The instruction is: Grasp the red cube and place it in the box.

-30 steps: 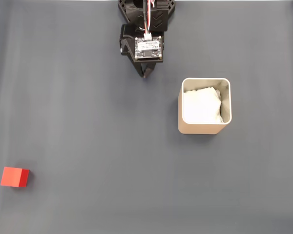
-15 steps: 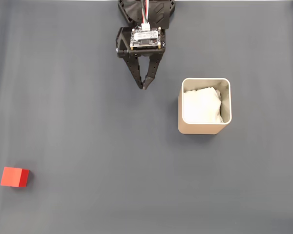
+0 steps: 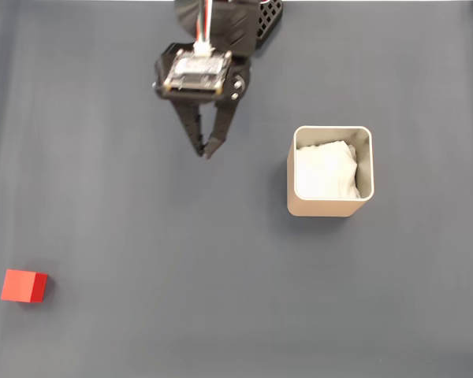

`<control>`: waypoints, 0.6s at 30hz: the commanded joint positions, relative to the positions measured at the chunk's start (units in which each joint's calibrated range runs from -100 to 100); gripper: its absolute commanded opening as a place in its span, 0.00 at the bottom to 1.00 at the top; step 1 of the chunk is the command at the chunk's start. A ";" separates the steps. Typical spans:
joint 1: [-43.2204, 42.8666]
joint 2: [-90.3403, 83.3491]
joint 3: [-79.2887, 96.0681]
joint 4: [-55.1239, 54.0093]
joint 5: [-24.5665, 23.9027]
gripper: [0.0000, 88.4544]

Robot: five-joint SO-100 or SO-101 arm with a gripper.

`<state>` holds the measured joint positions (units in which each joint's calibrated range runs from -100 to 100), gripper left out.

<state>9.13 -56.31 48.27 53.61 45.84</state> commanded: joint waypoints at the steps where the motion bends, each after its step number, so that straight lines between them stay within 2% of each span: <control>1: 2.69 3.91 -6.25 0.43 1.27 0.00; 18: 14.05 33.50 -37.60 5.10 1.37 0.06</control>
<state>21.61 -25.46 17.12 58.57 47.50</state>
